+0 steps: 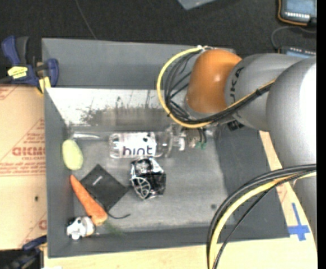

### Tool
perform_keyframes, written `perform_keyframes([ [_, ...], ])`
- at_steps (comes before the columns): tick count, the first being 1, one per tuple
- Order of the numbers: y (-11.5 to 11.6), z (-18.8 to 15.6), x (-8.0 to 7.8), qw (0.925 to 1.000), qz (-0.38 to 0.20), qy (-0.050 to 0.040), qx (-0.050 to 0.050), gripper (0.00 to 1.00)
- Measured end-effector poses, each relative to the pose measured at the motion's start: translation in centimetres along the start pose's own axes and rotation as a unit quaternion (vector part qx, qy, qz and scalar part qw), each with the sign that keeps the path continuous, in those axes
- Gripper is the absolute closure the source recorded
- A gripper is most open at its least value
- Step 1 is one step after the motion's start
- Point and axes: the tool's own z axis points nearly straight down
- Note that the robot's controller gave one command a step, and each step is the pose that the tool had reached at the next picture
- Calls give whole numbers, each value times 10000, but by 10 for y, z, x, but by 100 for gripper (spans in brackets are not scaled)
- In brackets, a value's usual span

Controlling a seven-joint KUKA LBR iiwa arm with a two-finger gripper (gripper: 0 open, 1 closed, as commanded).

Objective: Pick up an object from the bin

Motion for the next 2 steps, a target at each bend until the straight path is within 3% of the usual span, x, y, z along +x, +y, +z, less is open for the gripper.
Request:
perform_keyframes([
  [2,-1,2,-4,9996,-290,-27,0,100],
])
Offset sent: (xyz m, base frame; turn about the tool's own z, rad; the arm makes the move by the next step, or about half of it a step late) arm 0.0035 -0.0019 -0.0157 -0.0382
